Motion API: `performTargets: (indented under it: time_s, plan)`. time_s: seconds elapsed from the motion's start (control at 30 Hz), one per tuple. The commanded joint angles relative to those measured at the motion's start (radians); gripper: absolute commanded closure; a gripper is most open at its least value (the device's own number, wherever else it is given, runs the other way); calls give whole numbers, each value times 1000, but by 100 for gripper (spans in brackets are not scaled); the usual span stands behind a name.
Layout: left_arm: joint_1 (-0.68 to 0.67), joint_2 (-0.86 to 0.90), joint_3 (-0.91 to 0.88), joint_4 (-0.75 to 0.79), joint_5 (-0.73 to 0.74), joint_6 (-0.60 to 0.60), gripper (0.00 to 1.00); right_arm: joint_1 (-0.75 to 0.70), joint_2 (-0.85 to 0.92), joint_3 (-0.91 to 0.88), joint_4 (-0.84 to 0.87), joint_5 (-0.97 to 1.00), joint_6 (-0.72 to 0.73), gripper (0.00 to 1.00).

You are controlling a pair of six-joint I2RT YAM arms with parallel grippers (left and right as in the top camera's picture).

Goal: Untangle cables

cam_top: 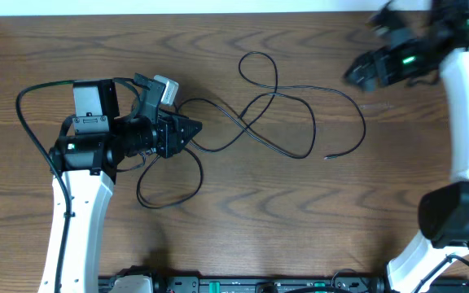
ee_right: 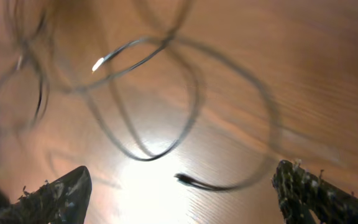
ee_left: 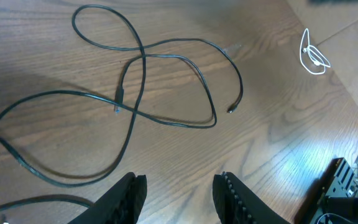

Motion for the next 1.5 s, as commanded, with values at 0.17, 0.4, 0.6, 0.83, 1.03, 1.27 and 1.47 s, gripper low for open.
performTargets:
  time_s: [0.17, 0.4, 0.6, 0.83, 1.03, 1.27, 1.47]
  plan:
    - [-2, -1, 1, 1, -2, 2, 53, 270, -5, -217, 104, 49, -330, 1]
    - [-2, -1, 1, 67, -140, 2, 40, 410, -4, -401, 306, 164, -442, 1]
    - [-2, -1, 1, 74, -406, 0, 40, 471, 3, -512, 518, 134, -441, 1]
    - [-2, -1, 1, 61, -534, -2, 40, 556, 23, -618, 763, 39, -439, 1]
    - [-2, -1, 1, 33, -533, -3, 41, 595, 78, -638, 859, 39, -381, 1]
    - [-2, -1, 1, 7, -533, -10, 41, 601, 152, -638, 927, 39, -306, 14]
    - [-2, -1, 1, -1, -526, -10, 41, 602, 154, -638, 974, 38, -195, 51]
